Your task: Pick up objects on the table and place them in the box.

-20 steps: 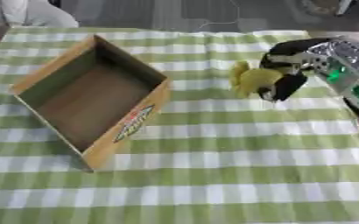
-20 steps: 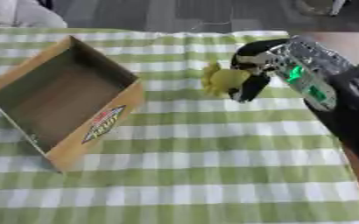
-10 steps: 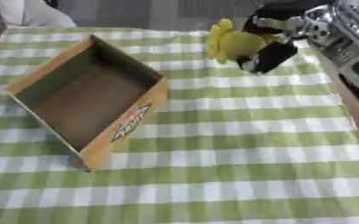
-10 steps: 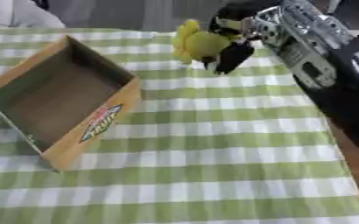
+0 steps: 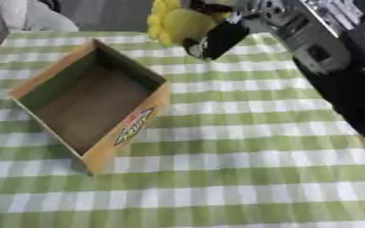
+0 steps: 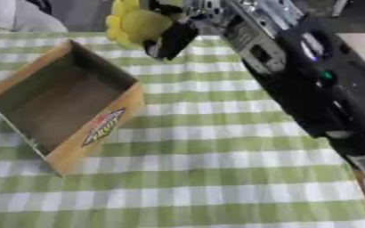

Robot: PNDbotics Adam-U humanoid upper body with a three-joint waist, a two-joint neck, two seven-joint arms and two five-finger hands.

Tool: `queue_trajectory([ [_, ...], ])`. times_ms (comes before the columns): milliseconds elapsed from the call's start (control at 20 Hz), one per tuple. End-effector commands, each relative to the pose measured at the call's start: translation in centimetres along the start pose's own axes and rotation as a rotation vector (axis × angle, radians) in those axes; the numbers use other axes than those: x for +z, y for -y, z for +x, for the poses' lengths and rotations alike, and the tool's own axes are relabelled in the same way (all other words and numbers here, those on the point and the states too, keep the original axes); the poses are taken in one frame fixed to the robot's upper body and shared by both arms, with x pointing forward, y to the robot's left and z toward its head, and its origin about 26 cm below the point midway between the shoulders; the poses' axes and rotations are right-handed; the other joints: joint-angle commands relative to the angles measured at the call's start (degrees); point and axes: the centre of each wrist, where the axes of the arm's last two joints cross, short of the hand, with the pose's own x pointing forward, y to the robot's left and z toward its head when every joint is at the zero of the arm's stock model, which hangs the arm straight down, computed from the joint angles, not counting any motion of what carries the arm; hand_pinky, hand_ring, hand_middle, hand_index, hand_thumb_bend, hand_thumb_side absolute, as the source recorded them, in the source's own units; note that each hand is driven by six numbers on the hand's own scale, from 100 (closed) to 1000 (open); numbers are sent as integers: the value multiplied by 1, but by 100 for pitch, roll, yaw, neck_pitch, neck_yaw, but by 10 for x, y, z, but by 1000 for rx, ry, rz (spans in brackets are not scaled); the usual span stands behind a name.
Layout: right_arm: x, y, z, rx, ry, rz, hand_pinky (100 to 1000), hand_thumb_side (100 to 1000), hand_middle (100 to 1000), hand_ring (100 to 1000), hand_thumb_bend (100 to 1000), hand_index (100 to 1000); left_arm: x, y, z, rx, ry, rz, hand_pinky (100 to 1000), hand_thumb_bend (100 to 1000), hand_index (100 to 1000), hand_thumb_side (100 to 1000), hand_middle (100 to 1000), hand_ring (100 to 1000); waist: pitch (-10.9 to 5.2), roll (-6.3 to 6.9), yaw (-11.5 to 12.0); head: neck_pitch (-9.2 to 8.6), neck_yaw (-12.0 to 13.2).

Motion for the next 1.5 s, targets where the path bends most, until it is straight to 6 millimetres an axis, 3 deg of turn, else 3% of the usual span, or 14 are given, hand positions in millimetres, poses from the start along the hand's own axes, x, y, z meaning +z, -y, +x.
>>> queue_trajectory([
  [50, -6, 12, 13, -6, 10, -39, 752, 428, 420, 784, 100, 574, -6, 0, 6, 1, 28, -24, 745, 100, 735, 910, 599, 644, -129, 15, 35, -40, -50],
  [350, -24, 13, 35, -28, 47, -53, 755, 435, 419, 783, 100, 575, -6, 2, 6, 12, 28, -32, 745, 100, 735, 910, 599, 644, -116, 15, 129, -65, -138],
  [600, -29, 12, 37, -26, 50, -55, 755, 435, 419, 783, 100, 575, -6, 2, 6, 14, 28, -33, 745, 100, 735, 910, 599, 644, -114, 16, 136, -68, -144],
  [700, -34, 10, 43, -39, 60, -42, 758, 435, 415, 780, 100, 572, -8, 5, 6, 25, 35, -41, 745, 100, 735, 909, 598, 644, -73, 13, 259, -123, -267],
  [850, -50, 1, 55, -72, 46, -24, 759, 438, 414, 780, 100, 571, -9, 8, 6, 41, 38, -54, 745, 100, 735, 909, 598, 644, -40, -9, 423, -156, -390],
  [1100, -77, -20, 80, -95, 29, -4, 758, 434, 417, 782, 100, 571, -10, 9, 6, 48, 42, -58, 745, 100, 735, 909, 598, 644, -4, -18, 439, -170, -434],
  [1500, -111, -60, 93, -73, 9, 45, 756, 444, 423, 783, 100, 574, -11, 12, 6, 58, 45, -63, 745, 100, 734, 910, 599, 644, 46, -38, 508, -214, -519],
])
